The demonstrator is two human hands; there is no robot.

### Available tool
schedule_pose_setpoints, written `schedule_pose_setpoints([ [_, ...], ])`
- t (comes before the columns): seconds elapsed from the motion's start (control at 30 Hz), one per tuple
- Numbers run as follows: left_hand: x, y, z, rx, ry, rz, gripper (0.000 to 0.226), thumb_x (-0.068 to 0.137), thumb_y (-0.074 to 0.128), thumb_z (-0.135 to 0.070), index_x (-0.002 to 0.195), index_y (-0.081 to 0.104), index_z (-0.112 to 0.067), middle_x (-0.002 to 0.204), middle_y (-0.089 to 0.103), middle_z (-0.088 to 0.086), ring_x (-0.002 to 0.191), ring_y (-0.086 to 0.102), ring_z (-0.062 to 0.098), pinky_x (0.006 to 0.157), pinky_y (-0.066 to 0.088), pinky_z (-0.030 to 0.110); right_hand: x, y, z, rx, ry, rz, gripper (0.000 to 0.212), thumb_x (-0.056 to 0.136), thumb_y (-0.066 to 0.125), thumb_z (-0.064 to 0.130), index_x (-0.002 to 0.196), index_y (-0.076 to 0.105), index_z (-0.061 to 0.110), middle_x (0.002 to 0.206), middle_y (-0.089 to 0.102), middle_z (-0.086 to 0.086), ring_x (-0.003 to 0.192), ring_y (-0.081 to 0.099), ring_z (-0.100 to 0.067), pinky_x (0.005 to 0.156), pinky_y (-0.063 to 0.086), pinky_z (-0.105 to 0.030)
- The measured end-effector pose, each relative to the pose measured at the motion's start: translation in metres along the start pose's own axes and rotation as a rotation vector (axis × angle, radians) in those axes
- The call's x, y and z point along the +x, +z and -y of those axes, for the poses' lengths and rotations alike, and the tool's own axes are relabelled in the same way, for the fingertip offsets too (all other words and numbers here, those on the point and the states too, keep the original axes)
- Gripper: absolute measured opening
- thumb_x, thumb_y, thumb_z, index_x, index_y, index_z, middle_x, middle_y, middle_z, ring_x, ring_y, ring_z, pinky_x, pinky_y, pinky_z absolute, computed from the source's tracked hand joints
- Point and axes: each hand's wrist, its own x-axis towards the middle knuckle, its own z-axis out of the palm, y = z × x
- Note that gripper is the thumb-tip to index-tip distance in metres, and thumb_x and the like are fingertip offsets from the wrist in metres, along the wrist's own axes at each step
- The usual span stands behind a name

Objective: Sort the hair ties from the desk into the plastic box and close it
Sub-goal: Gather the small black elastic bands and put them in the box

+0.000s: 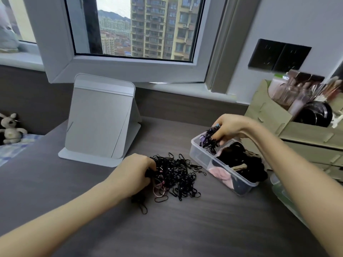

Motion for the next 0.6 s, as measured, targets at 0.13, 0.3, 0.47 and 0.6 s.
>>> schedule_pose_setpoints([
  [0.13, 0.005, -0.006, -0.005, -0.039, 0.003, -0.027, 0.028, 0.071, 0.061, -0.011, 0.094, 0.07, -0.024, 0.09, 0.072, -0.003, 0.088, 0.065, 0.018, 0.067, 0.047, 0.024, 0.024, 0.016, -0.009, -0.095, 0.112, 0.039, 0.005, 0.077, 0.063, -0.01, 0.077, 0.065, -0.005, 0.064, 0.062, -0.018, 0.039, 0.061, -0.016, 0.049, 0.059, -0.035],
  [0.3, 0.014, -0.013, -0.011, -0.095, 0.007, -0.025, 0.02, 0.07, 0.063, -0.011, 0.084, 0.071, -0.021, 0.082, 0.071, -0.001, 0.076, 0.063, 0.017, 0.061, 0.043, 0.021, 0.03, 0.028, -0.009, -0.256, 0.1, 0.12, 0.026, 0.076, 0.067, -0.009, 0.102, 0.062, -0.005, 0.071, 0.061, -0.018, 0.038, 0.061, -0.016, 0.047, 0.059, -0.035],
  [0.47, 0.029, -0.021, -0.015, -0.117, -0.001, -0.032, 0.009, 0.069, 0.067, -0.016, 0.076, 0.071, -0.02, 0.068, 0.062, -0.006, 0.066, 0.053, 0.011, 0.059, 0.04, 0.021, 0.016, 0.007, -0.008, -0.441, -0.009, -0.039, 0.04, 0.071, 0.078, 0.013, 0.108, 0.065, 0.022, 0.089, 0.067, -0.006, 0.069, 0.066, -0.021, 0.063, 0.054, -0.026],
  [0.6, 0.041, -0.034, -0.02, -0.154, -0.029, -0.015, 0.007, 0.067, 0.073, -0.022, 0.073, 0.071, -0.02, 0.062, 0.059, -0.01, 0.06, 0.054, 0.006, 0.056, 0.041, 0.019, -0.007, -0.002, -0.013, -0.452, -0.175, -0.303, 0.031, 0.072, 0.075, 0.022, 0.102, 0.069, 0.026, 0.083, 0.061, 0.008, 0.083, 0.059, -0.013, 0.076, 0.043, -0.023],
])
